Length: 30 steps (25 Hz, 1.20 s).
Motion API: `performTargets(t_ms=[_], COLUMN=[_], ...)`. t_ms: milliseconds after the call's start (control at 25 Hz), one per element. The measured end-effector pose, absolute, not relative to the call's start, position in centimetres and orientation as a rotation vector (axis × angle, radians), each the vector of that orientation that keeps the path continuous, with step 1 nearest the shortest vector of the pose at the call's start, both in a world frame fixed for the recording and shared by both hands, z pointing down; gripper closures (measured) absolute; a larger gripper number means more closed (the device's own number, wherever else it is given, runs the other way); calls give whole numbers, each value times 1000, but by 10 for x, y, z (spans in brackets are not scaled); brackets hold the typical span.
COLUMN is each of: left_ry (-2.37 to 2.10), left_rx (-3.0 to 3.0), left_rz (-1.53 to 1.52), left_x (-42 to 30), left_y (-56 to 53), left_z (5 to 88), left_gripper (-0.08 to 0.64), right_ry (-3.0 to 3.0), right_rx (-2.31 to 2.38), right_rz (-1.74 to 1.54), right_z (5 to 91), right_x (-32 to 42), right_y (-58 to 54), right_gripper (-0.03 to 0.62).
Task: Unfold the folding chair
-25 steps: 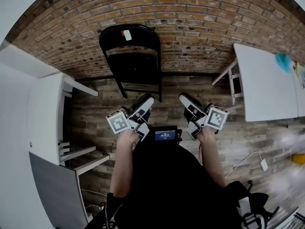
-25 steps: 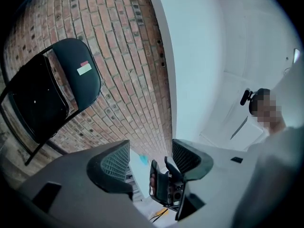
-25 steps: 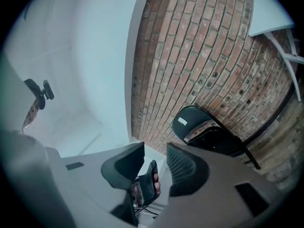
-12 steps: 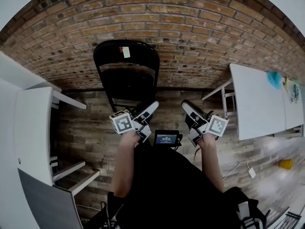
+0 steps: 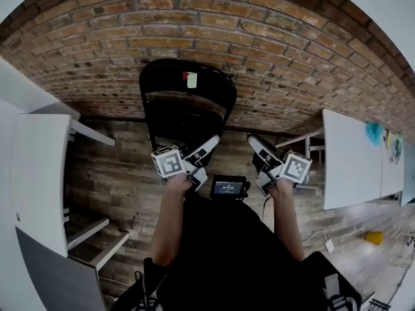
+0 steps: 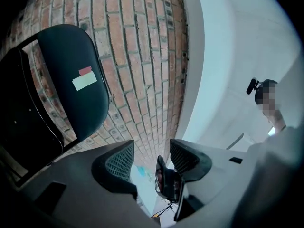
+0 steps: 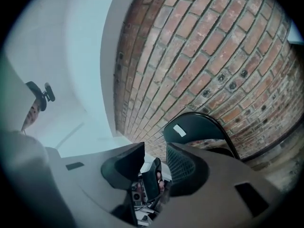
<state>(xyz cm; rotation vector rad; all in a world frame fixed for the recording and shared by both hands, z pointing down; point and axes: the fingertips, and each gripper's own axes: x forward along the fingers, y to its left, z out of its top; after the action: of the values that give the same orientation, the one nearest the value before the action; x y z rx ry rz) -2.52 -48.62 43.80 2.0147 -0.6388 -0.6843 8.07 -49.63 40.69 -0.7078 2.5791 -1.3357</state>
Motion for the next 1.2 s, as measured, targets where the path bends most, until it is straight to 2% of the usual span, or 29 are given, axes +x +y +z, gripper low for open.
performTargets(t_ms=[360,760,1200], left_ry=[-615,-712,-941], left_rx=[1993,1940,1807], left_rz=[-715,-690,-688], left_x=[-48,-37,-34], left_y=[-508,-541,-588], left_z=[434,450,486], left_gripper=[303,303,304], right_ry=[2598,2625,2727], right_rx=[-651,-554,-343], right_rz=[-1373,-1563,-1557], right_z=[414,444,448], right_x=[43,43,54], right_y=[-519,-562,-636], right_gripper=[465,465,465])
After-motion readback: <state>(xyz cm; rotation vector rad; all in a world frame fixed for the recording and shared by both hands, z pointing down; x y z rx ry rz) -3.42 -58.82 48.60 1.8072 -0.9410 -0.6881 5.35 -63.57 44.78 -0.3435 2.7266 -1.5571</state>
